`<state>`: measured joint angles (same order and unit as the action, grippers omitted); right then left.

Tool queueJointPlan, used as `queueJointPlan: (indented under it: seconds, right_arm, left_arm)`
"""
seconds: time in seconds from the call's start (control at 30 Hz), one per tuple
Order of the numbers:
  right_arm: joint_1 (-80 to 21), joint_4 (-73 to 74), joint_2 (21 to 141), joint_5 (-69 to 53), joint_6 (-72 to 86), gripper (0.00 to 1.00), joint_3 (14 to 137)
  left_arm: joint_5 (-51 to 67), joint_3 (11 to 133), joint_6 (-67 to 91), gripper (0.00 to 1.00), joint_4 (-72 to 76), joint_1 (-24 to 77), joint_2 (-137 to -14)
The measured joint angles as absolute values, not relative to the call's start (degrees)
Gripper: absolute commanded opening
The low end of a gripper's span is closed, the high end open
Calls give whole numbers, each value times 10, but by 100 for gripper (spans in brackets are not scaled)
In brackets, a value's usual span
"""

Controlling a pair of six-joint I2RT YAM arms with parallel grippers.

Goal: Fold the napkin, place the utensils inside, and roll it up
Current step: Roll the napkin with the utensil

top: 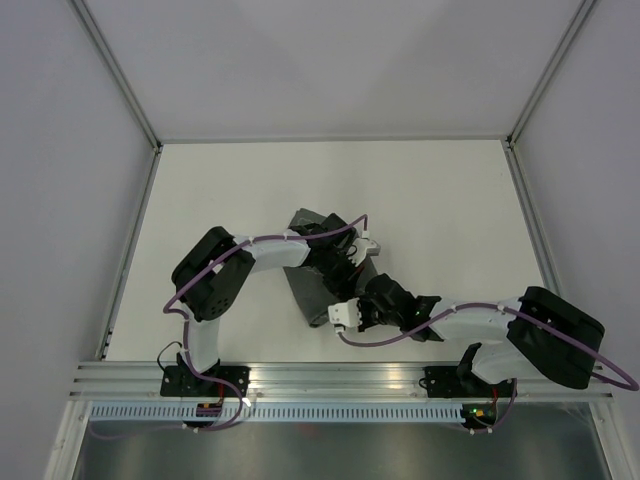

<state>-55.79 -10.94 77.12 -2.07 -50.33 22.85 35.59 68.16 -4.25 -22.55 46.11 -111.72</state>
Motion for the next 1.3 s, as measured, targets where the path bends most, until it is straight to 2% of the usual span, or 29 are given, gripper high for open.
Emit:
queueJointPlan:
  seconds: [0.1,0.2,0.43,0.6,0.77,1.0,1.3]
  right_arm:
    - [-561,-102,775,-18,-503,0,234]
    - [-562,-85,781,-17,-502,1,247]
    - [-562,-58,796,-17,-493,0,273]
    - [-561,-31,801,-23,-481,1,290]
    - [-561,-3,802,-39,-469,0,305]
    - [-558,69,815,-81,-453,0,347]
    - [-513,211,884,-174,-445,0,463]
  left_arm:
    - [356,682,-44,14,-227,460,-1117]
    - [358,682,-44,33,-231,458,-1116]
    - [361,682,-44,48,-265,446,-1081]
    - [348,682,-43,53,-269,426,-1030]
    - [276,665,-16,53,-247,383,-978]
    - [117,519,72,57,-143,291,-830]
    - [-26,355,133,62,29,291,-613]
